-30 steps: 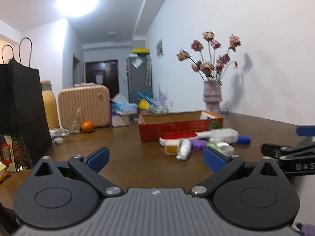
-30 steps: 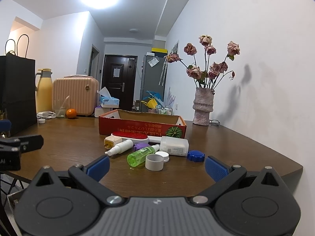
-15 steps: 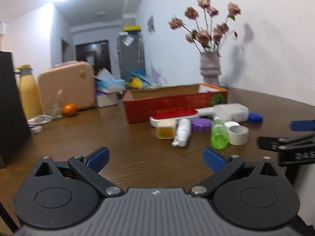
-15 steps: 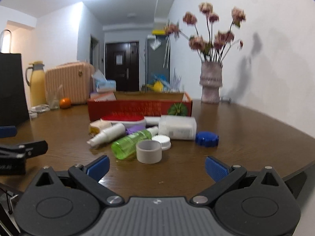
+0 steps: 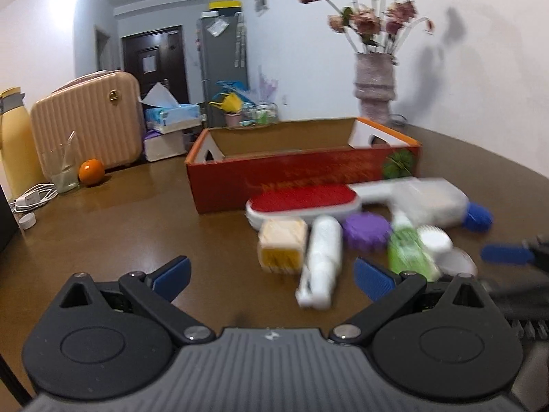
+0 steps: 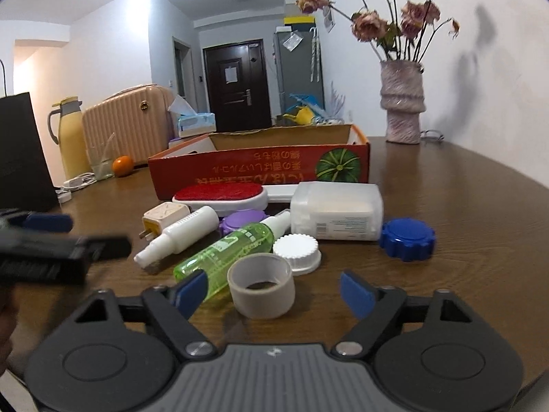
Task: Organize rigid objects
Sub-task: 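Grasp the white plug adapter with the left gripper while the right grasps the grey tape roll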
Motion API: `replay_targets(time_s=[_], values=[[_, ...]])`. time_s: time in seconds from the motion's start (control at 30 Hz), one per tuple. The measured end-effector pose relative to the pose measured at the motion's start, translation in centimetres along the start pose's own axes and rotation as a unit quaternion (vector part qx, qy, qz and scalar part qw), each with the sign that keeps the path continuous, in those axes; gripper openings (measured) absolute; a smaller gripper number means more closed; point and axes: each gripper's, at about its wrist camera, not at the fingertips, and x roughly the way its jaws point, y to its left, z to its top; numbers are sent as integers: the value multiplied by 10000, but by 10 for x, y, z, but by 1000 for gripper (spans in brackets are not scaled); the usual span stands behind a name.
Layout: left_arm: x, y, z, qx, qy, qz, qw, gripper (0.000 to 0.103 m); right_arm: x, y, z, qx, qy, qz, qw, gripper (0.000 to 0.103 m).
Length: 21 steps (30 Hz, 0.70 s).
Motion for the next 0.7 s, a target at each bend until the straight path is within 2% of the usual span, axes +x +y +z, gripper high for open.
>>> replay_targets(time_s=[0.07, 0.13, 0.2, 0.23, 0.43, 0.47, 0.5, 0.7], values=[[17, 6, 12, -195, 66, 43, 9998, 98, 4, -4, 3, 71, 43, 77, 9999, 72], [34, 10, 22, -337, 230, 40, 9992, 89, 7, -6, 6, 93, 58, 106, 9999, 62], [52, 12, 27, -378, 376, -38, 9986, 79, 10, -9, 8, 95, 68, 95, 9999, 56], [60, 13, 27, -394, 434, -45, 9983, 78, 11, -10, 9, 89, 75, 82, 9999, 53], [82, 11, 25, -349, 798, -382, 9955, 53, 16, -18, 8, 195, 124, 101, 9997, 50], [84, 10, 24, -339, 837, -469, 9948, 44, 18, -20, 7, 216, 150, 93, 9996, 49], [85, 9, 23, -351, 868, -510, 9943, 40, 19, -20, 7, 223, 154, 85, 9996, 46], [72, 10, 20, -346, 715, -335, 9963, 40, 19, -19, 7, 195, 97, -13, 9998, 43]])
